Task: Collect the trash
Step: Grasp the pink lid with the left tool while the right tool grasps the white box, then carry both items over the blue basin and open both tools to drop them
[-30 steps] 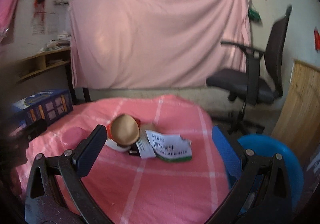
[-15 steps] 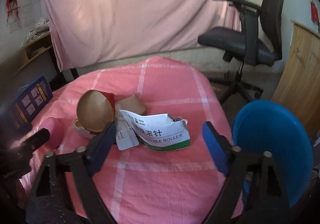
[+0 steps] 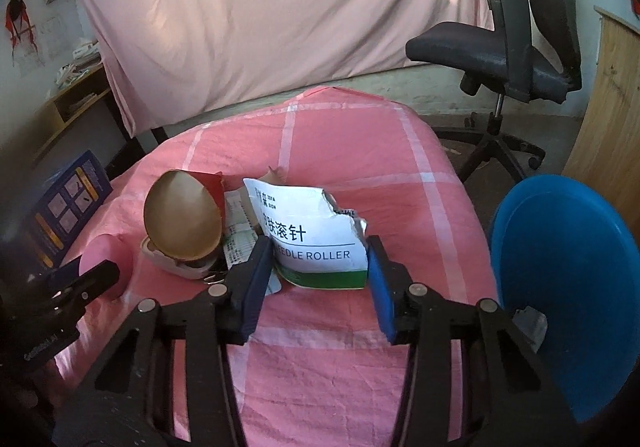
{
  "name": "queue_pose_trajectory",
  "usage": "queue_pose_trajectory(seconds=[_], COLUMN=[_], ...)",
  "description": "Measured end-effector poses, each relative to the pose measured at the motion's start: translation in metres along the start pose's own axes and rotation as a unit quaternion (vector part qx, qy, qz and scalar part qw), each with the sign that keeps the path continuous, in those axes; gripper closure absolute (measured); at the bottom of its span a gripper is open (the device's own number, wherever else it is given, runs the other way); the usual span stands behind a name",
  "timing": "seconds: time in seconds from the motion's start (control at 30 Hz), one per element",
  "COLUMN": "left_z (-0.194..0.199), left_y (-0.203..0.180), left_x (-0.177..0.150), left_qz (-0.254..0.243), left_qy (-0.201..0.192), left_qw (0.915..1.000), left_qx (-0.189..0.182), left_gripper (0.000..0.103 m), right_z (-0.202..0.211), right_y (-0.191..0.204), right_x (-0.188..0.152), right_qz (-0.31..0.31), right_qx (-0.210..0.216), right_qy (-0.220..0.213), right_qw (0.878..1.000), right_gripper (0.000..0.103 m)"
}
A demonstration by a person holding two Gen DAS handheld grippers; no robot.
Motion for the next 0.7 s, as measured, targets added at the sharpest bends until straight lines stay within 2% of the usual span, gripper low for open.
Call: queue_pose_trajectory(seconds=[0.43,0.57,0.7], left_z=[0.029,0.039,0.053], left_y=[0.0,-0.003,-0.009], left_x=[-0.007,-0.006,-0.004], left_qz=[0.026,0.031,0.033], left_qy=[-0.041,-0.058,-0.084], left_qw=[0.9988,0.9978,0.9959], left_qx=[-0.001,-0.006,-0.013], left_gripper=[0.049,0.049,0.049], right_z=[0.018,0.032,0.052], right_y=[0.004,0.001,0.001], right_x=[-0.01,-0.012,-0.012], right_qz=[0.014,0.012,0.015], right_qx=[0.022,0.034,0.054], right_qy=[-0.017,-0.042,-0.087], right_qw=[1.0,0.998,0.995], right_gripper=[0.035,0.035,0.035])
Point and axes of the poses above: each gripper's, at about its wrist camera, not at the fingertips, and z roughly against the way its jaws point, y to its left, x to its top, the point moved 1 cm from there along -z, roughly the way its jaws point, and after that the axes turned 6 degrees about x, right-handed, at the moved point
